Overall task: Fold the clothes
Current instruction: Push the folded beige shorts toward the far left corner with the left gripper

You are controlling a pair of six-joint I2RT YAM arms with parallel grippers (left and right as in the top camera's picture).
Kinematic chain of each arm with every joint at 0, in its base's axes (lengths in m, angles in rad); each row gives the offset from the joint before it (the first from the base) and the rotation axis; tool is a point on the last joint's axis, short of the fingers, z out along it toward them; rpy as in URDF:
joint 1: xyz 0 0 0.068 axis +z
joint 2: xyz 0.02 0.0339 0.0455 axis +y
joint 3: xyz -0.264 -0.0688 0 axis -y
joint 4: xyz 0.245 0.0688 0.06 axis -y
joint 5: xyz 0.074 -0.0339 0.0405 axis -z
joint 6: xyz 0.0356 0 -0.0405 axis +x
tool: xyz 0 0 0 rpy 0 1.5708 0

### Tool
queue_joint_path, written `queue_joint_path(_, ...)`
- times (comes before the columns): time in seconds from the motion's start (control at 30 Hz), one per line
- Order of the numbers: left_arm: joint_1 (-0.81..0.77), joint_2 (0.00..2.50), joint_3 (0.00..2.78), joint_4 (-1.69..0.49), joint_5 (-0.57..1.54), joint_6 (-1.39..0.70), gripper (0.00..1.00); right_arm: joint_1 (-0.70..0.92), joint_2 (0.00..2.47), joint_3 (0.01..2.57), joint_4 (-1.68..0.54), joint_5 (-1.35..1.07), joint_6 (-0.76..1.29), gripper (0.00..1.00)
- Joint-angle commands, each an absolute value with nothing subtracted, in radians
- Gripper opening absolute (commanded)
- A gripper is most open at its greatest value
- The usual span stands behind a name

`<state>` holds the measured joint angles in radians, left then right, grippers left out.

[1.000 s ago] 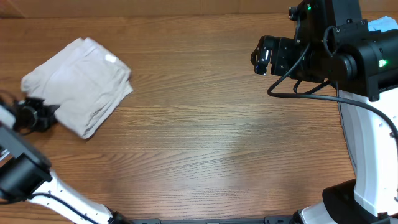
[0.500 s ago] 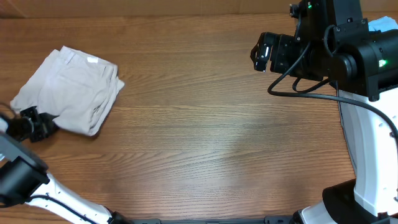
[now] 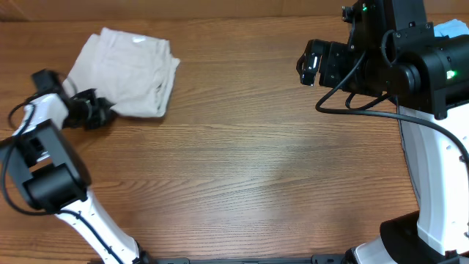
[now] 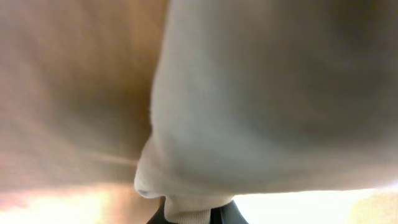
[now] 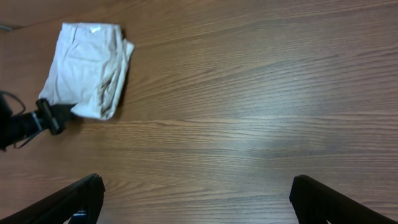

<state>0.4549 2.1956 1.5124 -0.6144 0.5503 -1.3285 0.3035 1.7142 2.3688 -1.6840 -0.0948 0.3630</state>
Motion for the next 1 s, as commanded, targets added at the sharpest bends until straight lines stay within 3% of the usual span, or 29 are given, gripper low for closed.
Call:
queue_joint_path(0.0,0.371,2.210,1.506,-0.593,0.513,-1.380,0.04,0.308,1.700,2.368,-1.689,-0.072,0.366,1.00)
queue_joint_path(0.23,0.445,2.210,1.506,-0.672,0.461,-1.308,0.04,0.308,1.700,2.368,-1.694,-0.052,0.363,1.00)
queue_joint_path(0.8,0.945,2.210,1.506,-0.777,0.468,-1.166,0.04,0.308,1.700,2.368,-1.668,-0.042,0.367,1.00)
queue_joint_path(0.97,0.940,2.210,1.506,-0.759,0.476,-1.156,0.04,0.308,1.702,2.368,-1.657,-0.042,0.370,1.00)
